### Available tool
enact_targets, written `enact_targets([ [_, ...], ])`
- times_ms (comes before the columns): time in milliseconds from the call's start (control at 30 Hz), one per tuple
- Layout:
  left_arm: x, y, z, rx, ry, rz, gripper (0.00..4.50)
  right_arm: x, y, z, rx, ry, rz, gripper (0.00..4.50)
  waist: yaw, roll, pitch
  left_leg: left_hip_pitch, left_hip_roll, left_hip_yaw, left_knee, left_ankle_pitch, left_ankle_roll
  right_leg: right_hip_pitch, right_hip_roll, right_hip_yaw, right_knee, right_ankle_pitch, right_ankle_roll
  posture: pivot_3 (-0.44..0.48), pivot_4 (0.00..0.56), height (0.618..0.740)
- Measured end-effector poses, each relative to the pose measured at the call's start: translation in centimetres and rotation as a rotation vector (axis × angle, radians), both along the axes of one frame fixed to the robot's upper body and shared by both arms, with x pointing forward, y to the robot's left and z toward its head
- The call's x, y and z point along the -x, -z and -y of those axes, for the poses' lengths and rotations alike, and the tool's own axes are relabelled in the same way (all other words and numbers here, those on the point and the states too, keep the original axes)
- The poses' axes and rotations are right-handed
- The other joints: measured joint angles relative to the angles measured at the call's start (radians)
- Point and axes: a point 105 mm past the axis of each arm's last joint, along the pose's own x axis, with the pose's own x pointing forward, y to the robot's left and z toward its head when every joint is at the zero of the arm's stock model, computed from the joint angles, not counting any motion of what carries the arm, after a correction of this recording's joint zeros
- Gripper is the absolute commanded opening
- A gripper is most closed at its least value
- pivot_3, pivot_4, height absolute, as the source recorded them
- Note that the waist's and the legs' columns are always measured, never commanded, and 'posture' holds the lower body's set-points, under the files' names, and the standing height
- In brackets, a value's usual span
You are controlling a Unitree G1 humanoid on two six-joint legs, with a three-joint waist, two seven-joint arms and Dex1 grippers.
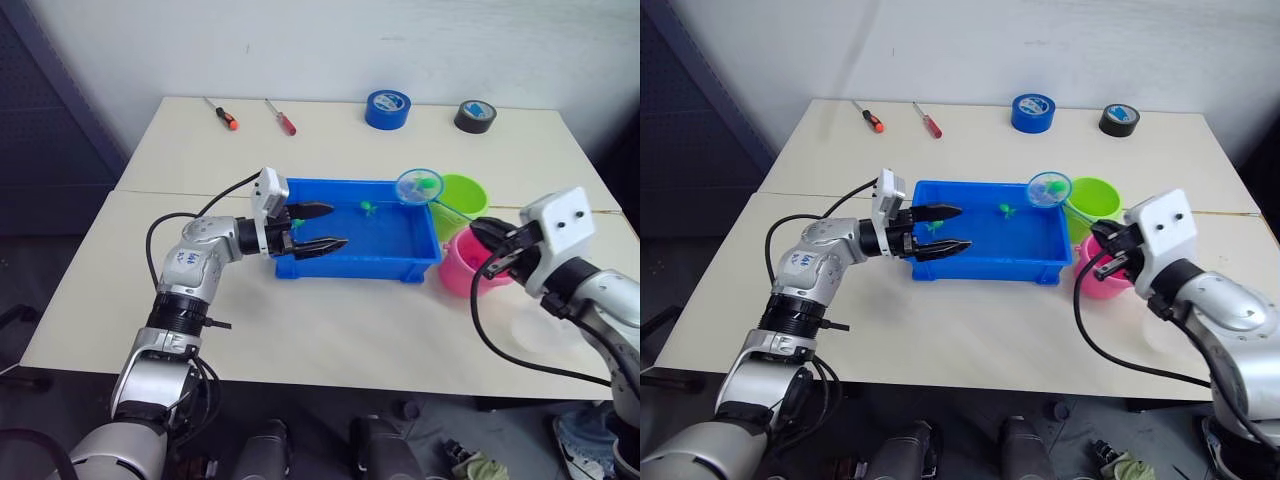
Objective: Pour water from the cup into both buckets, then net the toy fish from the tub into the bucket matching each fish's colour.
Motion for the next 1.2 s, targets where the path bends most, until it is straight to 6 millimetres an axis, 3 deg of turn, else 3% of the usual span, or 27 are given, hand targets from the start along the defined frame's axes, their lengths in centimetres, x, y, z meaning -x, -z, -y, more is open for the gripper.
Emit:
enact_targets([
  [233, -0.2, -0.2, 0.4, -0.001, 0.012, 0.018, 4.47, -1.4, -1.1, 4.7, 0.225, 0.160, 0.008, 0.00, 0.002, 0.000, 0.000, 0.000, -0.001, 0.001, 0.000, 0.000, 0.000, 0.001, -0.001, 0.000, -0.001, 0.000, 0.000, 0.000, 0.150, 0.740],
  [400, -0.1, -0.1, 0.2, -0.006, 0.003, 0.025, 4.47, -3.4, 0.5, 5.4, 0.304, 0.162, -0.019, 0.00, -0.001, 0.000, 0.000, 0.000, 0.000, 0.001, 0.001, 0.000, 0.000, 0.000, 0.001, 0.001, 0.001, 0.000, 0.000, 0.000, 0.150, 0.740],
  [600, 0.3, 0.6, -1.5, -0.028, -0.057, 0.018, 4.47, -4.4, 0.2, 5.4, 0.837, 0.034, 0.085, 0.00, 0.000, 0.001, 0.000, 0.000, 0.000, 0.002, 0.001, 0.000, 0.000, -0.001, 0.001, 0.001, 0.000, 0.000, 0.000, 0.000, 0.150, 0.740],
  [767, 0.7, 0.2, -1.4, -0.025, -0.065, 0.030, 4.47, -4.7, -0.5, 5.7, 1.365, -0.086, 0.237, 0.00, 0.000, 0.001, 0.000, 0.000, -0.001, 0.004, 0.002, 0.003, -0.004, -0.001, 0.000, 0.002, -0.001, 0.000, 0.000, 0.000, 0.150, 0.740],
  [833, 0.7, 0.0, -1.5, -0.020, -0.068, 0.034, 4.47, -4.7, -1.0, 5.6, 1.448, -0.112, 0.276, 0.00, 0.000, 0.001, 0.000, 0.000, -0.001, 0.004, 0.002, 0.003, -0.005, 0.000, 0.000, 0.001, -0.001, 0.000, 0.000, 0.000, 0.150, 0.740],
  [967, 0.6, 0.0, -1.5, -0.019, -0.072, 0.031, 4.47, -4.8, -0.5, 6.0, 1.472, -0.142, 0.261, 0.00, -0.002, 0.001, 0.000, 0.000, 0.000, 0.005, 0.002, 0.004, -0.006, -0.001, 0.001, 0.002, 0.000, 0.000, 0.000, 0.000, 0.150, 0.740],
  [1100, 0.6, 0.0, -1.5, -0.019, -0.071, 0.031, 4.47, -5.2, -1.7, 5.6, 1.323, -0.094, 0.294, 0.00, -0.005, 0.001, 0.000, 0.001, 0.001, 0.005, 0.002, 0.004, -0.007, -0.001, 0.001, 0.003, 0.001, 0.000, 0.000, 0.000, 0.150, 0.740],
  [1133, 0.6, 0.0, -1.5, -0.021, -0.073, 0.032, 4.47, -5.2, -2.2, 5.5, 1.210, -0.058, 0.288, 0.00, -0.004, 0.001, 0.000, 0.001, 0.001, 0.005, 0.002, 0.004, -0.007, 0.000, 0.001, 0.002, 0.001, 0.000, 0.000, 0.000, 0.150, 0.740],
  [1200, 0.5, 0.1, -2.0, -0.033, -0.085, 0.032, 4.47, -5.2, -3.1, 4.8, 0.816, 0.004, 0.259, 0.00, -0.005, 0.000, 0.000, 0.001, 0.003, 0.004, 0.002, 0.004, -0.007, 0.001, 0.003, 0.002, 0.001, 0.000, 0.000, 0.000, 0.150, 0.740],
])
